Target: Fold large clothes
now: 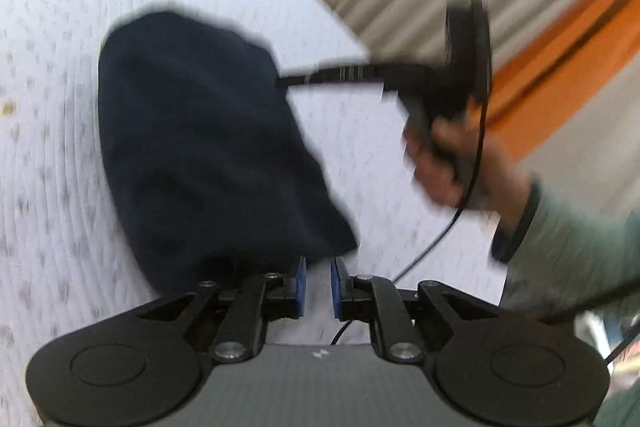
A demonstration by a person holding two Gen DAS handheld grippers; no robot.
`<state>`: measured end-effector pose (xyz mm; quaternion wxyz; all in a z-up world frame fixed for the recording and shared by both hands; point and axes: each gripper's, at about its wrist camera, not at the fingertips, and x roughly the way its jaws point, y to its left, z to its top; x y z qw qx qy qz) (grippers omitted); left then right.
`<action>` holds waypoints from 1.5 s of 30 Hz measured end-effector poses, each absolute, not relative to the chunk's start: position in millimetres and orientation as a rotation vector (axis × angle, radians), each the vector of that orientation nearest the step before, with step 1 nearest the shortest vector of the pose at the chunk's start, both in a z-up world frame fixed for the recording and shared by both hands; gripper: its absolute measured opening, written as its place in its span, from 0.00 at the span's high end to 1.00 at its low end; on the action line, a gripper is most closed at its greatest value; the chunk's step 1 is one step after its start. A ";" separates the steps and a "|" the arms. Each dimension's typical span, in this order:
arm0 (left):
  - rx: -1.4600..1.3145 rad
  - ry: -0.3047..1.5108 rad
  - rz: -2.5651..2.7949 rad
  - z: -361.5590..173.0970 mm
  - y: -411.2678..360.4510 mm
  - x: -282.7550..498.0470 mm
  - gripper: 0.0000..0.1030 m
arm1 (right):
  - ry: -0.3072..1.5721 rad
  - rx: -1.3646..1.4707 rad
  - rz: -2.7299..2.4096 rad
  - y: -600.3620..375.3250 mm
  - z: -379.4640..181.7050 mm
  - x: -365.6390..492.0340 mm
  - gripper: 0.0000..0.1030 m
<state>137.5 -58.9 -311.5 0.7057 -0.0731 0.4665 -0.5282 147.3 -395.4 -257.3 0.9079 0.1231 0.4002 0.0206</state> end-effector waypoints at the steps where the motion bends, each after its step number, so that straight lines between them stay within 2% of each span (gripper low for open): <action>1: -0.212 0.993 -1.159 -307.6 -58.2 146.6 0.87 | 0.810 0.288 0.074 -394.1 -255.8 147.2 0.79; 4: -0.276 0.940 -1.055 -312.7 -62.5 168.7 0.87 | 0.812 0.300 0.170 -380.5 -255.4 161.5 0.79; 6: -0.241 0.993 -1.017 -334.8 -73.3 181.9 0.88 | 0.853 0.242 0.206 -363.9 -270.4 177.5 0.80; 7: -0.211 1.030 -1.003 -347.0 -78.8 185.4 0.91 | 0.878 0.194 0.202 -357.5 -282.1 186.5 0.82; 8: -0.189 1.054 -1.011 -357.7 -83.7 187.0 0.92 | 0.893 0.142 0.173 -354.1 -293.1 193.4 0.95; 9: -0.184 1.059 -1.025 -365.9 -85.1 184.7 0.93 | 0.888 0.090 0.128 -354.6 -303.2 198.9 0.99; 10: -0.196 1.062 -1.028 -373.3 -84.8 182.6 0.94 | 0.870 0.056 0.079 -358.3 -310.0 201.8 1.00; 13: -0.268 1.075 -1.025 -380.0 -76.1 183.8 0.96 | 0.875 0.154 0.009 -392.1 -321.6 214.0 1.00; 16: -0.280 1.092 -1.025 -378.2 -73.6 184.0 0.96 | 0.866 0.185 -0.039 -396.0 -303.6 222.2 1.00; 17: -0.266 1.093 -1.028 -378.5 -75.6 185.9 0.96 | 0.827 0.144 -0.040 -387.7 -290.4 222.3 0.85; 19: -0.253 1.100 -1.036 -376.5 -79.3 186.4 0.96 | 0.755 0.125 0.045 -370.9 -268.5 227.6 0.81; 22: -0.281 1.120 -1.041 -380.4 -82.4 192.4 0.96 | 0.737 0.112 0.190 -345.8 -273.5 251.4 0.81; 24: -0.281 1.120 -1.044 -383.9 -84.5 195.9 0.96 | 0.774 0.005 0.182 -331.1 -302.4 273.7 0.81; 26: -0.284 1.112 -1.040 -385.6 -83.2 196.9 0.96 | 0.813 -0.071 0.088 -336.9 -333.9 293.1 0.96; 27: -0.299 1.118 -1.047 -386.6 -81.2 197.6 0.96 | 0.826 -0.088 0.018 -348.5 -347.9 301.2 0.99; 30: -0.300 1.113 -1.056 -387.9 -78.6 196.5 0.96 | 0.907 0.008 -0.151 -400.2 -370.6 316.5 0.97; 31: -0.296 1.113 -1.056 -387.9 -78.2 196.1 0.96 | 0.917 0.036 -0.194 -417.4 -369.5 314.0 0.90; 36: -0.298 1.076 -1.113 -366.7 -72.8 195.1 0.94 | 0.807 0.235 -0.189 -452.1 -309.1 254.6 0.85; 40: -0.343 1.015 -1.129 -352.3 -75.7 201.5 0.91 | 0.782 0.273 -0.045 -420.1 -289.5 207.2 0.85; 43: -0.266 1.083 -1.041 -372.4 -87.7 205.8 0.92 | 0.902 0.247 -0.067 -403.6 -321.5 198.1 0.86; 44: -0.238 1.114 -1.009 -383.4 -92.7 206.0 0.97 | 0.935 0.241 -0.095 -402.9 -335.8 197.8 0.90; 45: -0.241 1.122 -0.995 -390.2 -94.7 205.7 0.97 | 0.953 0.256 -0.122 -405.7 -346.5 196.1 0.93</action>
